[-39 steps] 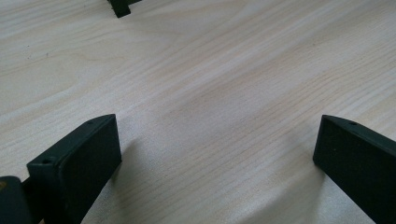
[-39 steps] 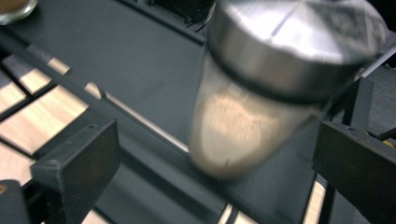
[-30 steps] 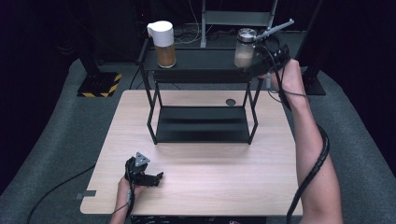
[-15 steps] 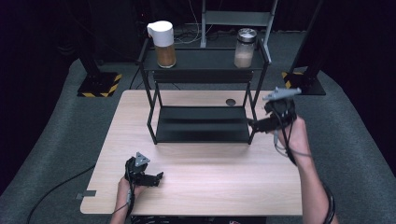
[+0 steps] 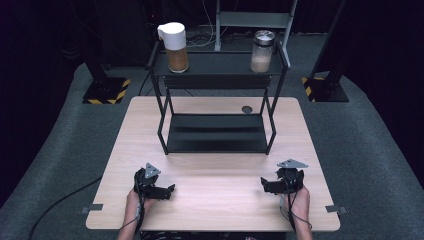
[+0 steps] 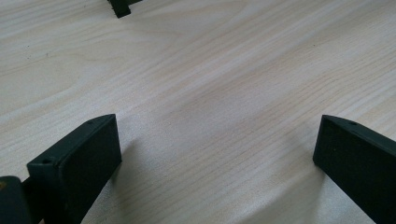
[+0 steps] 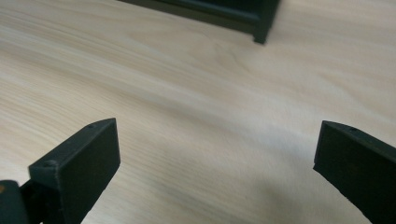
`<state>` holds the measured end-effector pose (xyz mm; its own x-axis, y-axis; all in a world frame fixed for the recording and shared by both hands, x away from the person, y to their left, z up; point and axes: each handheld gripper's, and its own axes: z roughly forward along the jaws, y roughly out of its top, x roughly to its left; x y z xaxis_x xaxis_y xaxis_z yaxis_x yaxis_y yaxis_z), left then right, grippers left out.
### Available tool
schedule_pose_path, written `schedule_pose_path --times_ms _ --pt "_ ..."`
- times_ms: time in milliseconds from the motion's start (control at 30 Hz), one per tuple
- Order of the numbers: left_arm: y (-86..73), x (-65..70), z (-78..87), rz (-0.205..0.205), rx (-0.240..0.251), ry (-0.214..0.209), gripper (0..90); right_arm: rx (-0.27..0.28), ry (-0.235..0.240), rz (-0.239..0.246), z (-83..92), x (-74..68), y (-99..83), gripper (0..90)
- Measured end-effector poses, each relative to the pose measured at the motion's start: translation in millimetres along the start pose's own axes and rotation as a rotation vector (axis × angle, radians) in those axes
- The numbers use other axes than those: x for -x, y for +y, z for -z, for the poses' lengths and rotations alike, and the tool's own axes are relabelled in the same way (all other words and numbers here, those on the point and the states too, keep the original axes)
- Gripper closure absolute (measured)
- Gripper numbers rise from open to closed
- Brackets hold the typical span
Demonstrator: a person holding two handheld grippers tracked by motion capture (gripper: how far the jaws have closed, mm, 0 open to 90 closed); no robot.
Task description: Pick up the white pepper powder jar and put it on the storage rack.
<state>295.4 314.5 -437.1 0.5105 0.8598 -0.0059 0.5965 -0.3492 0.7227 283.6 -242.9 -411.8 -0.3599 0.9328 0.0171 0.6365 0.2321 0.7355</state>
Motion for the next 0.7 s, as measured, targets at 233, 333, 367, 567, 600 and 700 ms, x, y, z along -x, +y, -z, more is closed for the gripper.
schedule_pose_path --times_ms 233,333,367,567,600,700 --pt "0.0 0.0 -0.1 0.000 0.000 0.000 0.3 0.012 0.007 -0.029 -4.7 0.6 -19.9 0.0" --pt "0.1 0.1 0.0 -0.001 0.000 0.001 0.3 0.023 0.002 0.004 -5.1 -2.8 -22.3 0.0" --pt "0.0 0.3 0.0 -0.001 0.000 0.002 0.3 0.023 0.012 0.004 -5.3 -1.5 -22.7 0.0" --pt "0.0 0.1 0.0 -0.002 0.000 0.001 0.3 0.031 -0.001 0.029 -4.8 -6.7 -28.0 0.0" --pt "-0.1 0.1 0.0 -0.003 0.000 0.001 0.3 0.031 -0.004 0.033 -4.9 -7.6 -28.0 0.0" --pt "0.2 0.0 0.1 -0.003 -0.001 0.001 0.3 0.020 -0.004 0.033 -5.9 -7.4 -25.8 0.0"
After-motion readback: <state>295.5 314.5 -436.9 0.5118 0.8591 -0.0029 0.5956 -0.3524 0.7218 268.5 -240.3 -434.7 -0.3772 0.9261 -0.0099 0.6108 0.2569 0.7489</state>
